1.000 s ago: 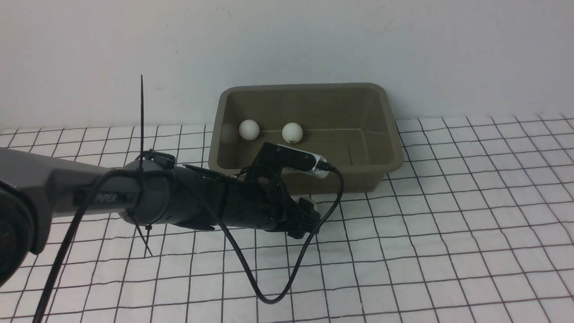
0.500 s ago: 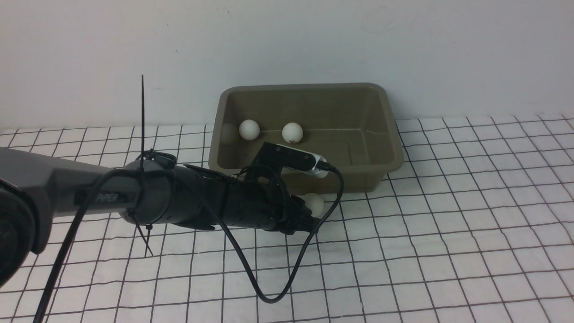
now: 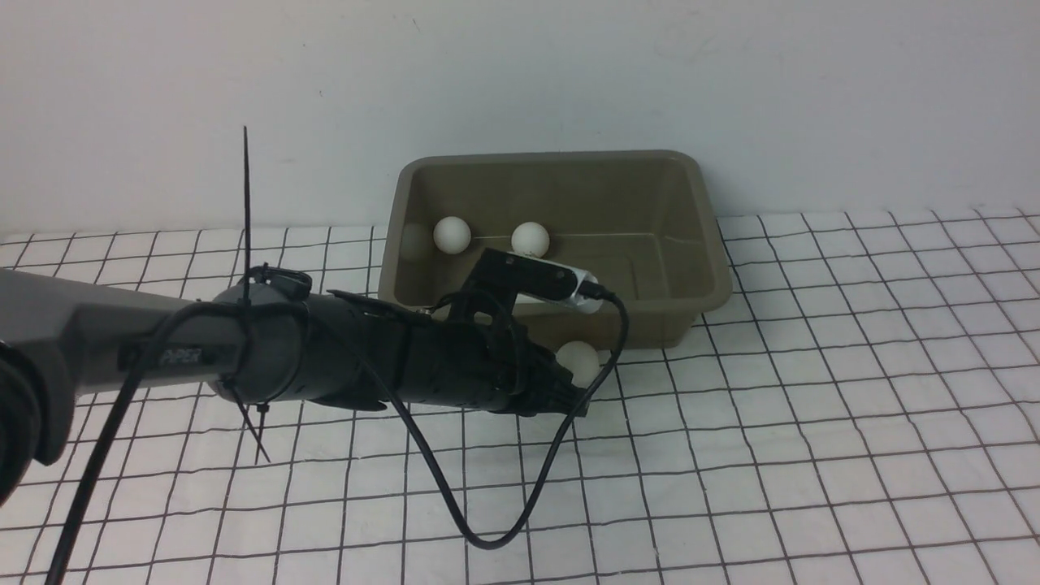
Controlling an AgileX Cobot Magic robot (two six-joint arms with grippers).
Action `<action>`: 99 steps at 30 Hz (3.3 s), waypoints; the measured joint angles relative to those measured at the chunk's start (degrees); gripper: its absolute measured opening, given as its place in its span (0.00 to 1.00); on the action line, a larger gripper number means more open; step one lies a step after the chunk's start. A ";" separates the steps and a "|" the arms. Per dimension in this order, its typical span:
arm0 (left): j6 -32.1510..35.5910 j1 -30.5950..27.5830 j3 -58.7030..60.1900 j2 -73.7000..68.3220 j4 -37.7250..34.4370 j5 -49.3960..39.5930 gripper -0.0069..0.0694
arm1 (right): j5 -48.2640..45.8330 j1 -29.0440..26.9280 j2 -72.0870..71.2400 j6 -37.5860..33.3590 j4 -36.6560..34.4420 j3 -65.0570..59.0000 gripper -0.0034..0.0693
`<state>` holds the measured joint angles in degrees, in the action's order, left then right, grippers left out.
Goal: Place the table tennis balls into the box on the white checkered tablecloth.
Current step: 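Reach for and grasp a ping pong ball on the table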
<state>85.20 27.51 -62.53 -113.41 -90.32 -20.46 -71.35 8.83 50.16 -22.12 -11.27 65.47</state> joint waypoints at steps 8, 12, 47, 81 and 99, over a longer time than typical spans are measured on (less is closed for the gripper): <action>-7.89 0.00 0.00 3.65 6.52 -8.86 0.09 | 0.53 0.00 0.00 0.00 0.16 0.00 0.70; -10.61 0.00 0.00 5.83 9.25 -13.84 0.09 | 1.06 0.00 0.00 0.00 0.16 0.00 0.70; -45.77 0.21 0.00 10.80 38.99 -1.77 0.61 | 2.64 0.00 0.00 -0.04 2.41 0.00 0.70; -11.38 9.16 -7.08 -3.43 -2.87 21.99 0.80 | 3.01 0.00 0.00 -0.18 2.70 0.00 0.70; -11.38 9.16 -7.18 -4.21 -2.99 23.54 0.80 | 3.01 0.00 0.00 -0.18 2.70 0.00 0.70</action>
<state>73.82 36.66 -69.71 -117.62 -93.31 3.08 -68.34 8.83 50.16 -22.29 -8.57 65.47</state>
